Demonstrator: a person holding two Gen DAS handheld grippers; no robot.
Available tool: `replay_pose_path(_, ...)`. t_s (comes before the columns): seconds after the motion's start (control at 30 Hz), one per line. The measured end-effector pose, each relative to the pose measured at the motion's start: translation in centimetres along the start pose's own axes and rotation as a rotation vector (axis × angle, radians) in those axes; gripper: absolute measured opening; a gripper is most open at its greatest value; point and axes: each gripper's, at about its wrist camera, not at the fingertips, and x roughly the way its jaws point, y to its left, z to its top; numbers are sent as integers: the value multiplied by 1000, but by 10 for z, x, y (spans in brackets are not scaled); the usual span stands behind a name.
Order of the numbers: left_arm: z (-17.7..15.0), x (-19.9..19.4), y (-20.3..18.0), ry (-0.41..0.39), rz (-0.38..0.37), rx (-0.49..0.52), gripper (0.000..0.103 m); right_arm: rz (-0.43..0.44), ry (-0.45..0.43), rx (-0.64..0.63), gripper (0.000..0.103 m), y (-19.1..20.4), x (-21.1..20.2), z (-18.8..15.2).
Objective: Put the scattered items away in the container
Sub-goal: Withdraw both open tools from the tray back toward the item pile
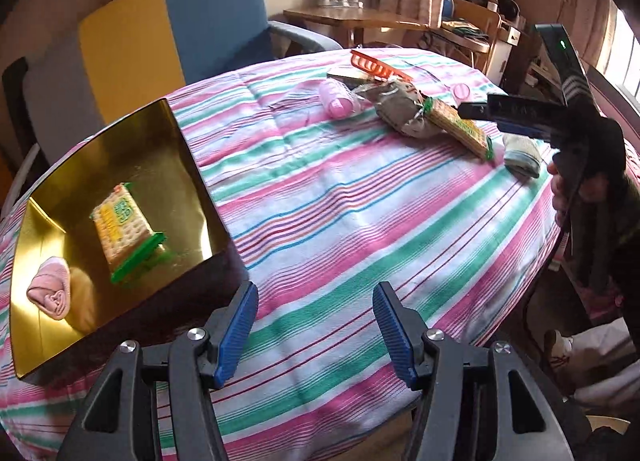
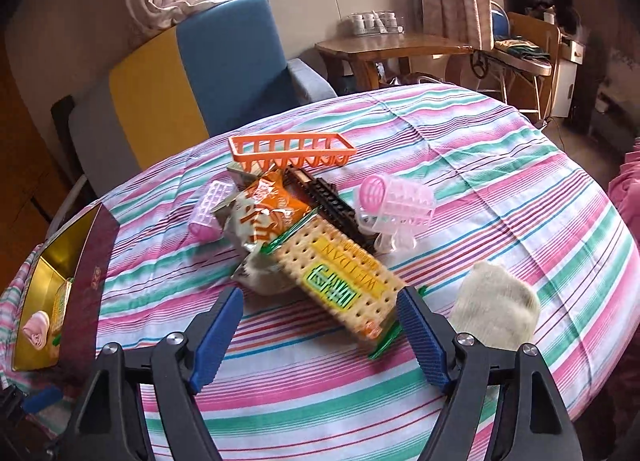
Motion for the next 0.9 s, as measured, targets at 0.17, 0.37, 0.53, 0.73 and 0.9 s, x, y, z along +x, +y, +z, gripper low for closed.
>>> replay_pose_path(0.17, -2, 14, -3, 38, -47, 7, 61, -7, 27, 27, 81, -21, 20, 16)
replay_pose_path(0.37, -3, 21, 2, 53, -65, -15, 61, 36, 85, 23, 84, -20, 39, 18)
replay_pose_path(0.53, -7, 25, 12, 70, -94, -72, 61, 187, 141, -1, 84, 6, 32, -5)
replay_pose_path(0.73, -10, 25, 22, 69, -126, -129, 61, 404, 188, 3, 84, 36, 16, -44)
replay_pose_path(0.9, -4, 21, 18, 51, -162, -120, 61, 423, 189, 29, 83, 33, -11, -61)
